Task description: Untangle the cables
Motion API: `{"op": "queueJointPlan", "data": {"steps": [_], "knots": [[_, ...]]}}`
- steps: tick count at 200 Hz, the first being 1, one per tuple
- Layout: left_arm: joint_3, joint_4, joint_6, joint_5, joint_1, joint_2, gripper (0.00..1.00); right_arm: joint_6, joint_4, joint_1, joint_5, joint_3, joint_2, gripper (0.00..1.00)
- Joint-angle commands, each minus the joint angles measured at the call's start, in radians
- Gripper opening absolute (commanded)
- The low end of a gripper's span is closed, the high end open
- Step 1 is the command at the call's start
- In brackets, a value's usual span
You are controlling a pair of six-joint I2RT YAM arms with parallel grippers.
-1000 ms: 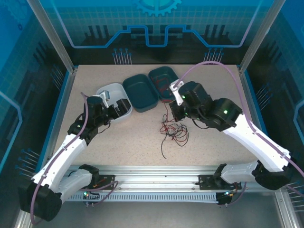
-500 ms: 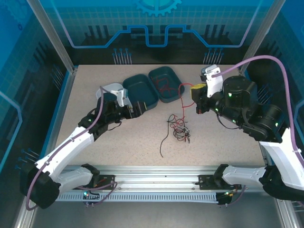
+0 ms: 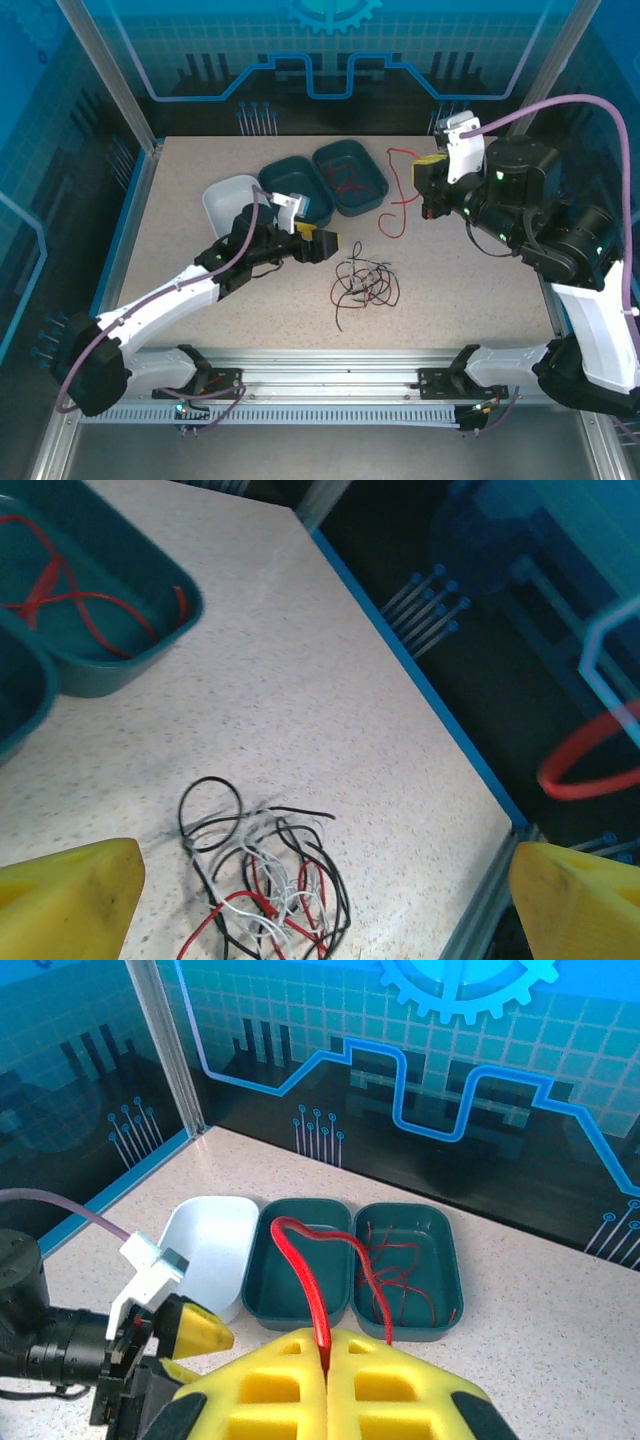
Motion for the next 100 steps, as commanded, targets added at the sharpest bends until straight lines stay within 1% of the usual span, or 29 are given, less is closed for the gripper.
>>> {"op": "queueJointPlan", "data": {"steps": [1,33,56,82,100], "knots": [[0.025,-0.027,0.057,0.010,-0.001,0.012,0.99,-0.020,-0.015,-0.033,0.021,0.028,0.041,0.00],[0.020,-0.083,0.088,-0.115,-0.001,-0.052,0.99,-0.039,-0.001,-0.116,0.005,0.060,0.122,0.00],[-0.013,-0.089,0.099,-0.218,-0.001,-0.108,0.99,-0.042,0.030,-0.203,-0.066,0.073,0.177,0.00],[-0.008,-0.141,0.132,-0.278,-0.002,-0.151,0.99,-0.049,0.055,-0.269,-0.097,0.106,0.252,0.00],[-0.009,-0.147,0.136,-0.305,-0.001,-0.169,0.99,-0.050,0.074,-0.306,-0.126,0.131,0.300,0.00]]}}
